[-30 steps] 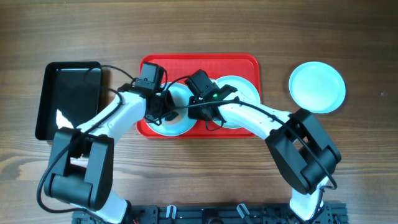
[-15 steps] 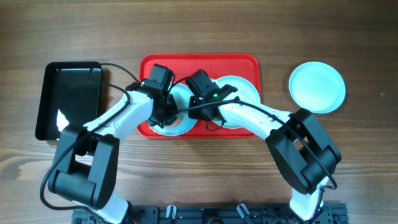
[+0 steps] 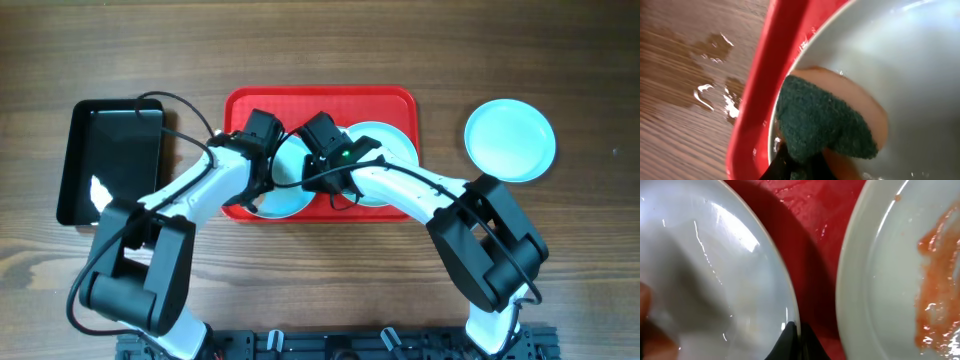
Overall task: Clean dirty plates on tray and stack at the side
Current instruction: 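Scrub the left plate with the sponge in the left gripper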
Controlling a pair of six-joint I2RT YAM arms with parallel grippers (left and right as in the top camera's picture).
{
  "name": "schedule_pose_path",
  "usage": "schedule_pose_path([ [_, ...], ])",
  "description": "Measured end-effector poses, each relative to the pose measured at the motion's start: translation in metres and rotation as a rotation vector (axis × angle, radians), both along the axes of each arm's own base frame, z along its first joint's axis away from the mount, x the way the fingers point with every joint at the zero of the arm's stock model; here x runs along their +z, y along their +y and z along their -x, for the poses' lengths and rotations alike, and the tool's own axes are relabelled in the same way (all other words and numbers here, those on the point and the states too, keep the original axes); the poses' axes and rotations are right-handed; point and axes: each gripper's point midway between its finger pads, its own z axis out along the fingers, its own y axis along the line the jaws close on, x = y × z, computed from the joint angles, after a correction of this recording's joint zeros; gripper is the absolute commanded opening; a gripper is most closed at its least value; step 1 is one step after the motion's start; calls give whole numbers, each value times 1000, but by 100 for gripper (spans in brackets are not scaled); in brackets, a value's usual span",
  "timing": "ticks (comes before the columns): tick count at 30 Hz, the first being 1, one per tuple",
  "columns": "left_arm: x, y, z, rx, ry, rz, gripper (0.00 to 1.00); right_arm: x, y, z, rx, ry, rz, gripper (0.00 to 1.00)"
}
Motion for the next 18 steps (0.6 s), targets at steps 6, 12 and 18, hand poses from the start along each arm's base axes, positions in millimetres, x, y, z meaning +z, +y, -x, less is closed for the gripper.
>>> schedule_pose_path([
  [6, 4, 10, -13, 1, -68, -78, 4, 0, 4, 3, 4, 6, -9, 4],
  [12, 6, 12, -28, 8, -143, -100, 4, 0, 4, 3, -2, 11, -12, 4],
  [18, 8, 13, -32, 11, -164, -108, 4, 1, 4, 3, -4, 10, -13, 4],
])
